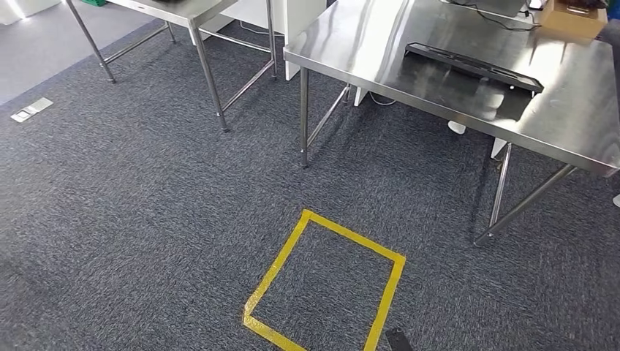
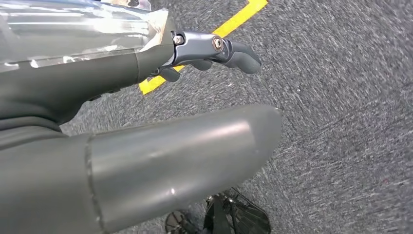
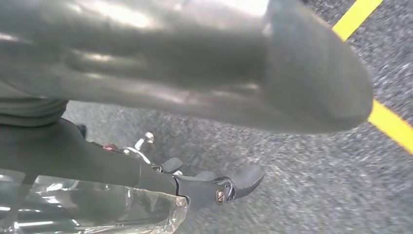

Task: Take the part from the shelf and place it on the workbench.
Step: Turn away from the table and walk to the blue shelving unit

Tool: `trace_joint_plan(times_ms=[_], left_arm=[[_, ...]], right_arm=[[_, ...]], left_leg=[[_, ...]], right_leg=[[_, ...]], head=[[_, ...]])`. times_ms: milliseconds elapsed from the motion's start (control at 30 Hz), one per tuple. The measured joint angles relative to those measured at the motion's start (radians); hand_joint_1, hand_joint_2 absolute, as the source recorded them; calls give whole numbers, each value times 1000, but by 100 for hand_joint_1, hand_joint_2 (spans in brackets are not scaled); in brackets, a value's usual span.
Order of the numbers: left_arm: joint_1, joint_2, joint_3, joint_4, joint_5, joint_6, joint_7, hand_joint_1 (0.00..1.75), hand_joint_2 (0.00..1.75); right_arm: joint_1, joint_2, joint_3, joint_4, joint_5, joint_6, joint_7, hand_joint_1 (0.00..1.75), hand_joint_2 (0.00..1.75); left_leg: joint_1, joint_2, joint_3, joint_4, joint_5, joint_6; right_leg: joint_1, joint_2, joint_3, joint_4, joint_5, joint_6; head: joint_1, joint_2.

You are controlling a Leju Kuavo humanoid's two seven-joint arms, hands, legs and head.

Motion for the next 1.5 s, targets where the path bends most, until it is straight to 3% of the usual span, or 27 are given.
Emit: trace_joint_plan(times_ms=[33,100,167,233,300,367,400,467,533,633,667,733,800,833,867,900,967,1000,1067,1133,1200,1233,1300,1367,1400,1433,1500], left_arm=[[0,0,0,0,-2,1,-6,0,0],[3,0,0,0,-4,6,-26,0,0],[5,1,5,0,9,8,-62,0,0],[5,2,16,0,30,2,-105,0,0],[5,3,26,0,41,-5,-128,0,0],[7,3,32,0,46,-11,-139,0,0],[8,4,36,-1,51,-21,-150,0,0],[7,7,44,-2,63,-73,-198,0,0],[2,8,48,-3,75,-165,-257,0,0],[-8,7,52,-4,84,-356,-291,0,0],[-14,5,52,-4,78,-411,-288,0,0],[-29,-1,47,-5,64,-492,-275,0,0],[-42,-7,41,-5,52,-544,-265,0,0],[-46,-10,36,-5,43,-553,-262,0,0],[-47,-12,31,-5,35,-549,-260,0,0],[-48,-14,26,-5,34,-545,-256,0,0],[-49,-15,22,-5,47,-558,-242,0,0],[-51,-15,22,-5,52,-568,-233,0,0],[-53,-14,21,-5,52,-579,-219,0,0],[-53,-13,19,-5,48,-578,-212,0,0],[-53,-12,18,-5,42,-572,-211,0,0],[-54,-12,18,-5,38,-569,-211,0,0],[-57,-11,16,-5,32,-564,-210,0,0],[-57,-11,13,-5,27,-561,-207,0,0],[-56,-10,12,-5,25,-560,-205,0,0],[-56,-9,12,-5,23,-559,-203,0,0],[-58,-8,10,-5,20,-559,-201,0,0]], right_arm=[[-1,0,0,0,2,1,-1,0,0],[-3,1,2,0,7,5,-2,0,0],[-5,2,5,0,15,8,-2,0,0],[-4,4,9,0,22,11,0,0,0],[-1,4,13,0,25,12,1,0,0],[0,4,16,0,25,13,2,0,0],[0,4,17,0,25,13,2,0,0],[0,5,18,0,28,14,5,0,0],[1,6,18,0,36,14,8,0,0],[-1,10,22,0,53,16,15,0,0],[-2,12,24,0,61,21,20,0,0],[-3,16,34,1,84,40,35,0,0],[-2,19,48,2,114,60,58,0,0],[-1,19,57,2,130,67,72,0,0],[0,19,66,3,144,72,85,0,0],[2,19,74,4,155,77,96,0,0],[6,19,90,4,173,83,107,0,0],[8,21,98,5,180,86,110,0,0],[13,28,114,7,198,92,114,0,0],[16,35,133,8,225,98,121,0,0],[19,40,153,8,249,103,130,0,0],[22,41,162,8,256,106,133,0,0],[31,43,173,9,259,112,137,0,0],[39,42,179,9,258,116,140,0,0],[42,42,181,9,257,117,140,0,0],[43,42,183,10,257,117,141,0,0],[45,43,187,10,255,118,141,0,0]], left_leg=[[-1,-6,-1,0,2,-5],[-1,-16,-5,-2,7,-17],[2,-4,-15,13,-3,-27],[3,33,-53,97,-60,-34],[6,56,-113,231,-129,-42],[11,64,-134,288,-141,-49],[14,70,-115,257,-119,-51],[18,102,-37,119,-61,-53],[16,126,15,24,-33,-45],[7,106,16,7,-27,-22],[6,98,16,1,-22,-13],[9,81,15,-8,-11,3],[8,60,10,-9,-7,8],[8,48,8,-8,-6,9],[7,37,7,-8,-6,8],[8,26,7,-7,-5,7],[9,4,8,-7,-2,1],[8,-7,8,-6,0,-4],[5,-22,5,-7,4,-15],[7,-29,1,-9,8,-28],[10,0,-13,15,-11,-37],[10,24,-31,54,-37,-40],[10,58,-90,186,-110,-46],[13,65,-132,283,-145,-50],[14,68,-125,277,-133,-51],[14,75,-98,233,-108,-50],[12,107,-21,100,-56,-46]], right_leg=[[3,8,12,-31,9,-7],[8,0,12,-38,15,-24],[0,-15,16,-43,25,-44],[-7,-35,19,-48,33,-60],[-3,-55,15,-48,33,-65],[-1,-74,14,-47,33,-65],[-1,-83,14,-46,32,-65],[1,-98,15,-42,28,-58],[9,-111,11,-36,20,-47],[16,-130,12,-34,16,-31],[14,-123,10,-25,9,-27],[8,-84,-23,46,-32,-25],[1,-46,-86,180,-88,-28],[0,-39,-113,234,-104,-25],[-1,-36,-124,254,-104,-18],[-2,-34,-115,233,-87,-9],[-9,-15,-53,97,-27,10],[-10,-2,-24,31,-2,11],[-8,11,0,-32,20,-1],[-4,-2,2,-32,26,-22],[-9,-17,5,-35,34,-41],[-11,-27,5,-37,37,-50],[-5,-49,2,-37,37,-60],[0,-74,0,-36,36,-61],[1,-85,0,-36,36,-61],[2,-94,0,-36,35,-61],[6,-110,2,-34,33,-58]], head=[[0,0],[0,0],[-2,0],[-5,0],[-7,0],[-7,0],[-7,0],[-7,0],[-5,0],[0,0],[0,0],[3,0],[5,0],[6,0],[6,0],[6,0],[7,0],[7,0],[7,0],[5,0],[2,0],[0,0],[-3,0],[-3,0],[-3,0],[-3,0],[-4,0]])
